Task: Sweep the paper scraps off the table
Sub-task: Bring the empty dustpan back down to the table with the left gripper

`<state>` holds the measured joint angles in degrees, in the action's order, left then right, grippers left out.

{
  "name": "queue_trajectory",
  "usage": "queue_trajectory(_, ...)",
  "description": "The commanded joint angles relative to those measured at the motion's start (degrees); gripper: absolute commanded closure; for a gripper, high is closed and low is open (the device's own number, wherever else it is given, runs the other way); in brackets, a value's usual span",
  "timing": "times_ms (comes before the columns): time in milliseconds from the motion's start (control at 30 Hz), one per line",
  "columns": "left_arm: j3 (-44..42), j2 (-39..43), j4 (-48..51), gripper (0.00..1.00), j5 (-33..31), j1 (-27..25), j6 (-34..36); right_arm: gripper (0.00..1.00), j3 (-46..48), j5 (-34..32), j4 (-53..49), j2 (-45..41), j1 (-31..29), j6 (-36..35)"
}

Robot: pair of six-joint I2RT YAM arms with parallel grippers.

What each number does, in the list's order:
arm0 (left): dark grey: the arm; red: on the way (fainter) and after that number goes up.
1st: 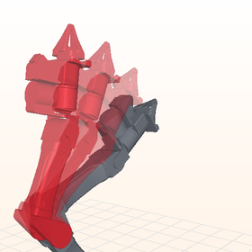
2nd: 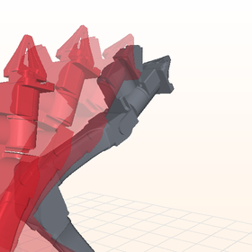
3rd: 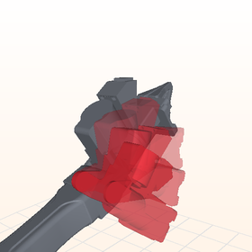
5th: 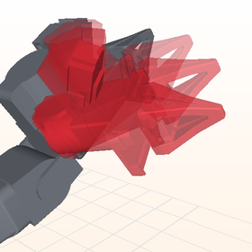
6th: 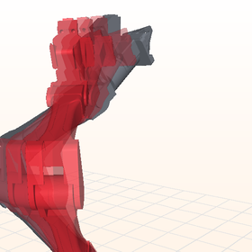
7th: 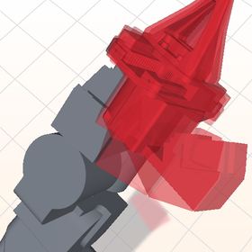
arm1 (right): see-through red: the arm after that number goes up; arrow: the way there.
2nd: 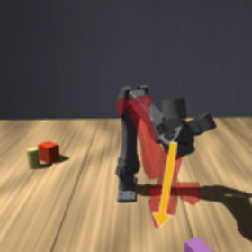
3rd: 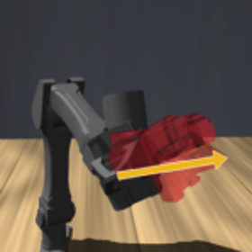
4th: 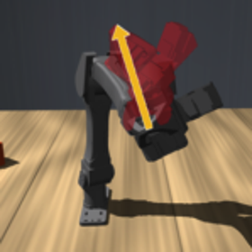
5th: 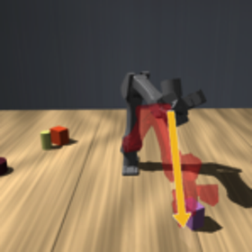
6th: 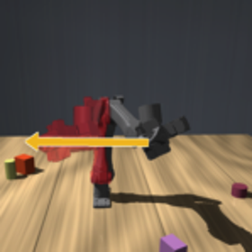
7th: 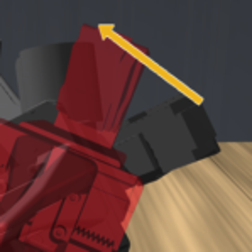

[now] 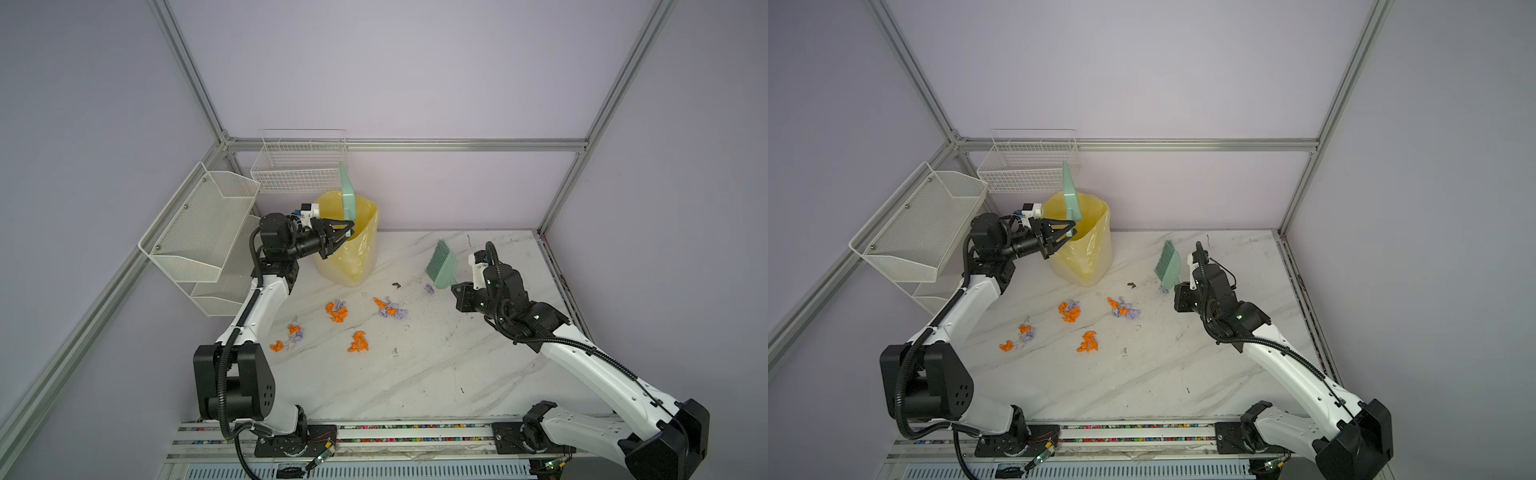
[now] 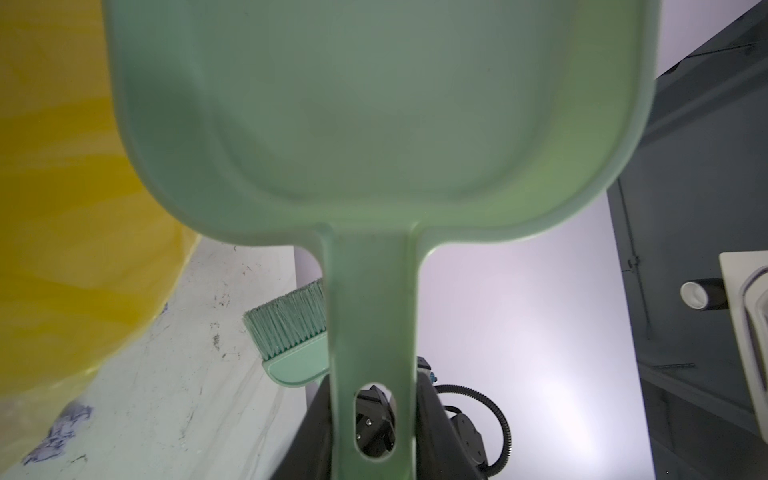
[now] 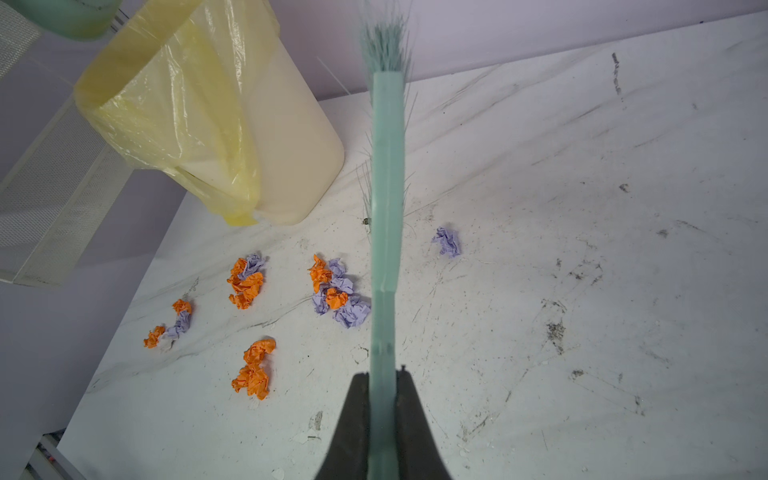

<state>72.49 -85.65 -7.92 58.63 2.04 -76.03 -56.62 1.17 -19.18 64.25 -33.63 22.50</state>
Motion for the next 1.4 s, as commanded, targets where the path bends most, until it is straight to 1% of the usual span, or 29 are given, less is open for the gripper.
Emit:
queue_trajectory(0, 4.7, 3.76, 13.63, 1.0, -1.18, 0.47, 12.53, 1.0, 0.46, 2.6, 4.1, 0.23, 0.25, 1.12)
queue_trajectory(67, 5.81, 4.15, 19.33, 1.0, -3.08, 0.42, 16.88, 1.0, 0.71, 4.19, 5.31, 0.53, 0.29, 1.46)
queue_trajectory(100, 6.06, 6.31, 21.09, 1.0, -3.7, 0.42, 18.09, 1.0, 0.85, 4.72, 5.9, 0.72, 0.3, 1.79)
queue_trajectory(200, 6.07, 8.02, 24.58, 1.0, -5.16, 0.46, 21.39, 1.0, 0.75, 5.02, 6.73, 1.46, 0.27, 3.2)
queue_trajectory(333, 7.52, 9.86, 31.81, 1.0, -6.55, 0.46, 26.12, 1.0, 0.16, 6.05, 7.13, 2.58, 0.28, 3.49)
queue_trajectory(433, 8.53, 11.99, 36.79, 1.0, -9.37, 0.42, 30.28, 1.0, 0.01, 6.36, 7.75, 3.24, 0.24, 3.74)
queue_trajectory(500, 8.97, 13.53, 40.14, 1.0, -11.39, 0.38, 33.03, 1.0, -0.42, 4.72, 6.78, 4.27, 0.23, 5.2)
queue_trajectory(567, 9.22, 14.82, 43.05, 1.0, -13.44, 0.25, 35.38, 1.0, -1.14, 4.26, 5.94, 5.48, 0.3, 5.24)
queue_trajectory(767, 7.3, 19.33, 51.3, 1.0, -21.12, -0.84, 42.18, 1.0, -2.33, 6.69, 6.17, 7.98, 0.24, 5.27)
queue_trajectory(967, 5.45, 23.42, 57.19, 1.0, -26.6, -2.94, 44.02, 1.0, -3.85, 8.11, 6.37, 10.65, 0.31, 5.47)
queue_trajectory(1100, 3.79, 26.41, 60.61, 1.0, -31.77, -5.47, 45.02, 1.0, -5.09, 8.92, 6.82, 12.61, 0.29, 5.37)
queue_trajectory(1133, 3.64, 26.86, 61.58, 1.0, -33.67, -6.32, 45.67, 1.0, -5.27, 9.11, 7.02, 12.97, 0.24, 5.29)
queue_trajectory(1200, 3.69, 27.75, 64.42, 1.0, -40.2, -9.16, 47.51, 1.0, -5.35, 10.25, 7.94, 13.9, 0.22, 5.22)
queue_trajectory(1233, 3.56, 27.96, 65.41, 1.0, -41.63, -9.84, 47.93, 1.0, -5.44, 10.85, 8.29, 14.1, 0.26, 5.25)
queue_trajectory(1367, 0.61, 28.85, 67.1, 1.0, -42.05, -11.67, 48.38, 1.0, -6.57, 13.0, 8.23, 17.55, 0.18, 5.45)
